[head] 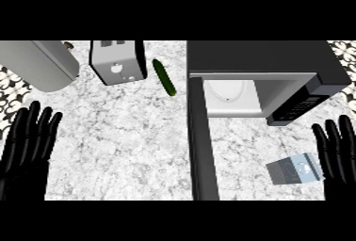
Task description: Pick up the milk, place it into the microwave and close the microwave
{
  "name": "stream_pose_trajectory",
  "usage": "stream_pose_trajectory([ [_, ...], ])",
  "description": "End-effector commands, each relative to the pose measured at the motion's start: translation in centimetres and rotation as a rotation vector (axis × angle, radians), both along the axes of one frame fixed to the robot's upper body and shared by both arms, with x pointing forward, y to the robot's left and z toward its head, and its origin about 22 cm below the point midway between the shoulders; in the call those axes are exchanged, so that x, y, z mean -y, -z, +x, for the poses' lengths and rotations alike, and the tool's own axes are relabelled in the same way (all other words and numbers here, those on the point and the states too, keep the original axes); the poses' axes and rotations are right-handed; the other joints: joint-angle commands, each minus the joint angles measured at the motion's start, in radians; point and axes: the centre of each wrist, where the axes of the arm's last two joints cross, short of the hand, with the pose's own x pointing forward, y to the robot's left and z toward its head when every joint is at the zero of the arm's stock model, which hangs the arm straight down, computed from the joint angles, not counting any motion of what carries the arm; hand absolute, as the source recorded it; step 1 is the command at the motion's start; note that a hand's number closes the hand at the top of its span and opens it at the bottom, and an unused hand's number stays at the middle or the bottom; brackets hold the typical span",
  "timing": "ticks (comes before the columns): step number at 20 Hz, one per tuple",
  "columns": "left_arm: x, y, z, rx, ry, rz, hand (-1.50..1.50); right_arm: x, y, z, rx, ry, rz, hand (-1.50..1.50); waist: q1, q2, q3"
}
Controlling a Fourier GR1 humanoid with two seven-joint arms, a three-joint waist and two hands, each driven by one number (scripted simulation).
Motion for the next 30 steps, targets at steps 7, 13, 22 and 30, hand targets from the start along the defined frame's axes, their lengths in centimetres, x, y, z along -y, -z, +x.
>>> stream_pose_trajectory([
  [7, 0.0, 1.4, -3.8, -0.014, -0.016, -0.016, -1.50, -1.6, 0.7, -3.8, -0.011, 0.101, -0.013, -1.50, -0.001, 0.001, -0.001],
  [13, 0.1, 2.2, -6.7, -0.016, -0.023, -0.005, -1.50, -1.6, 2.5, -3.2, -0.016, 0.256, -0.081, -1.50, 0.006, 0.000, -0.001],
  [22, -0.3, 3.2, -8.4, -0.037, -0.002, 0.004, -1.50, 1.6, 5.6, -0.3, -0.030, 0.386, -0.120, -1.50, 0.009, 0.002, 0.000],
  [30, 0.4, 5.1, -9.4, -0.034, 0.013, -0.005, -1.50, 2.9, 10.1, -0.2, -0.072, 0.416, -0.115, -1.50, 0.008, 0.002, 0.000],
])
